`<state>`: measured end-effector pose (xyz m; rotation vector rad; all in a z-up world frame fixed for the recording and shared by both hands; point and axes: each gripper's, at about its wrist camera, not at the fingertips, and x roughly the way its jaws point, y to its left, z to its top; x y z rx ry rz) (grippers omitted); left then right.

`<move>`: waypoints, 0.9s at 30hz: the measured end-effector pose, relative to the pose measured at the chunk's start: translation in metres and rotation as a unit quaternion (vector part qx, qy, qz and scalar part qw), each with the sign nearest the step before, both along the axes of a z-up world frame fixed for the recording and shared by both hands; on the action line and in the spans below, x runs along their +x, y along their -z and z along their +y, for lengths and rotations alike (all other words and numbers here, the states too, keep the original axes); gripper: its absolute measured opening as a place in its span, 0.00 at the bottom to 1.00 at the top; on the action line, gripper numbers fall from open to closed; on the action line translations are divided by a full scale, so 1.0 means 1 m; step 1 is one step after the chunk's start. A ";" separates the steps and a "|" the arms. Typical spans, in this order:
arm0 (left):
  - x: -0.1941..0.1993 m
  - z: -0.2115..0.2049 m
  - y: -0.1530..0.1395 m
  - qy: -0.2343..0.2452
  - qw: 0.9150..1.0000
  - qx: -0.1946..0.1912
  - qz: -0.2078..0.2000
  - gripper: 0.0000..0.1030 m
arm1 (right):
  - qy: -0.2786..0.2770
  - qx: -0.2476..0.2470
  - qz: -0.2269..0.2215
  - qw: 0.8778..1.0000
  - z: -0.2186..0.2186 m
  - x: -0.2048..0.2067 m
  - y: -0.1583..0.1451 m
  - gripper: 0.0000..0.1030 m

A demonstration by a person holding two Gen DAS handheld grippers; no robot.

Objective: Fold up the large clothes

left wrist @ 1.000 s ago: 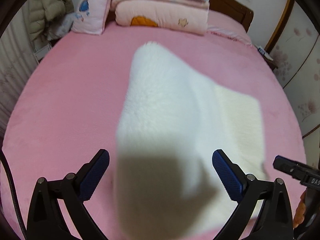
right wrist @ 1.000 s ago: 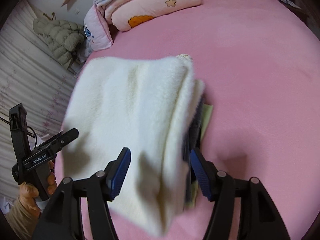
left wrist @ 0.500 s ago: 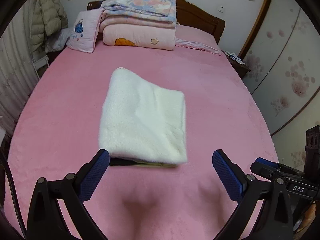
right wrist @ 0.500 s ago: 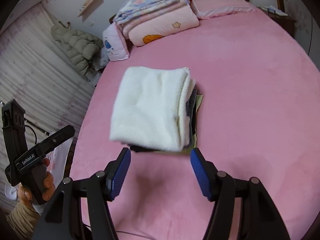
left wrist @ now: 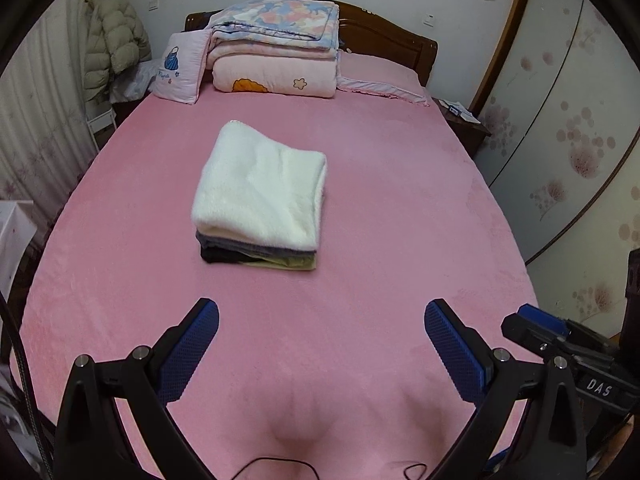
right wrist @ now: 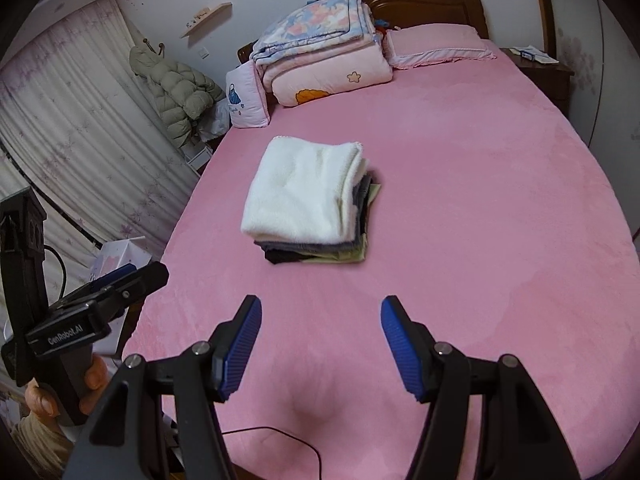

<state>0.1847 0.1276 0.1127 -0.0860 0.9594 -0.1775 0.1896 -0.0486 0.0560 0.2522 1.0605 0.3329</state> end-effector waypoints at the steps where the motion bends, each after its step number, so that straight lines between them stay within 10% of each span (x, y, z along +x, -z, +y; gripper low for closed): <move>1: -0.008 -0.004 -0.001 -0.003 1.000 -0.001 -0.002 0.99 | 0.002 -0.002 -0.001 1.000 -0.004 -0.007 -0.001 0.61; 27: -0.162 -0.082 0.022 -0.031 0.998 0.059 0.008 0.99 | 0.037 -0.067 -0.027 0.997 -0.079 -0.155 -0.011 0.61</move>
